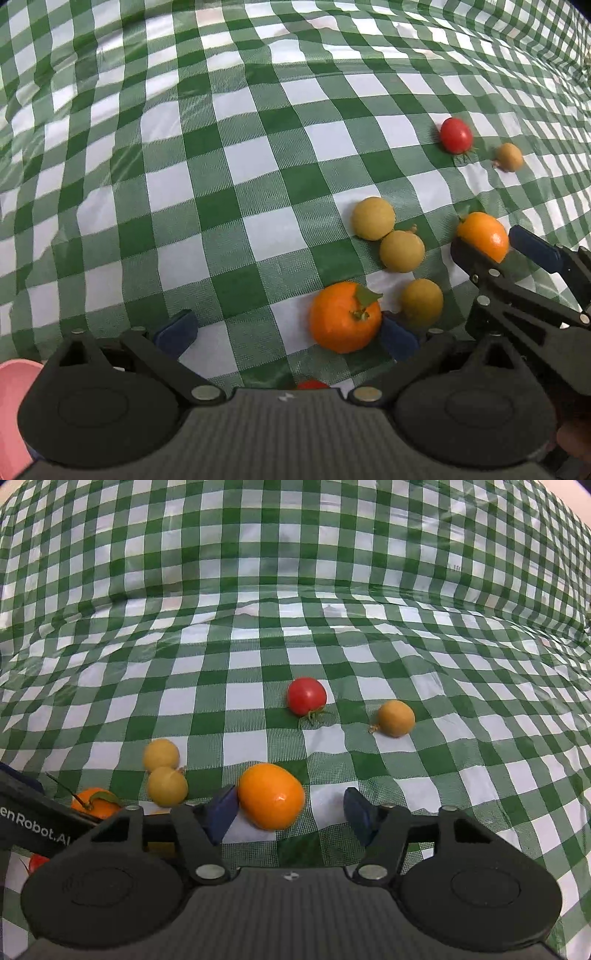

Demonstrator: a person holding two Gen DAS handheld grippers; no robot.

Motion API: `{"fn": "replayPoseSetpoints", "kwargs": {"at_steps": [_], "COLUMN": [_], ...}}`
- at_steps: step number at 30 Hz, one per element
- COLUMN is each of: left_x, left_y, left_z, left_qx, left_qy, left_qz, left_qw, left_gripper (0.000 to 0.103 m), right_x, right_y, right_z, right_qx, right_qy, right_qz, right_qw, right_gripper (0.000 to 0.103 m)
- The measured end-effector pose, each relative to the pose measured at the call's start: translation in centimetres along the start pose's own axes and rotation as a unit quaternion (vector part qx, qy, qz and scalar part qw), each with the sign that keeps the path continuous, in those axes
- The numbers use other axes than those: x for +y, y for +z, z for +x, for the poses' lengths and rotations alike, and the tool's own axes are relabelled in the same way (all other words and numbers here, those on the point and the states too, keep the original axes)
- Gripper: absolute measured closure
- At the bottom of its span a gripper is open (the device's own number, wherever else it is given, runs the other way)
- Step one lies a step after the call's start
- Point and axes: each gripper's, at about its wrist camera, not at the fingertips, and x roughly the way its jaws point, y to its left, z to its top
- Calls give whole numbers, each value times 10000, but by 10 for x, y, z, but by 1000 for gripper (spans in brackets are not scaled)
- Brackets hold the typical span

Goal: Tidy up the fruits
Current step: 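Move the right tool toward an orange while the left tool approaches the leafy mandarin, then close the right tool on an orange while the left tool grasps the leafy mandarin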

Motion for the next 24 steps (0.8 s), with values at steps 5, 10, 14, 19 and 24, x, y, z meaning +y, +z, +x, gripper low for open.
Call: {"fn": "replayPoseSetpoints", "kwargs": {"at_steps": [5,10,14,19,24], "left_x": [-3,-5,-9,4,15], "left_y": [2,4,4,-2,-31], "left_z": [-4,-5,-20,-50,-86], "left_qx": [-174,-180,-460,-640,-817], "left_qy": [77,-4,105,-218,-153], "left_qz": [116,167,154,-278,-525], "left_qw": [9998,9997,9988,9973,9952], "left_gripper": [3,17,62,62,62], "right_x": [3,4,3,-6,-11], "right_y": [-2,-2,2,7,12], "right_z": [1,1,-2,-8,-13], "right_qx": [43,46,16,-163,-352], "right_qy": [-45,-41,153,66,-55], "right_qz": [-148,-140,-92,227,432], "right_qw": [9999,9999,9998,9996,9984], "right_gripper": [39,40,64,64,64]}}
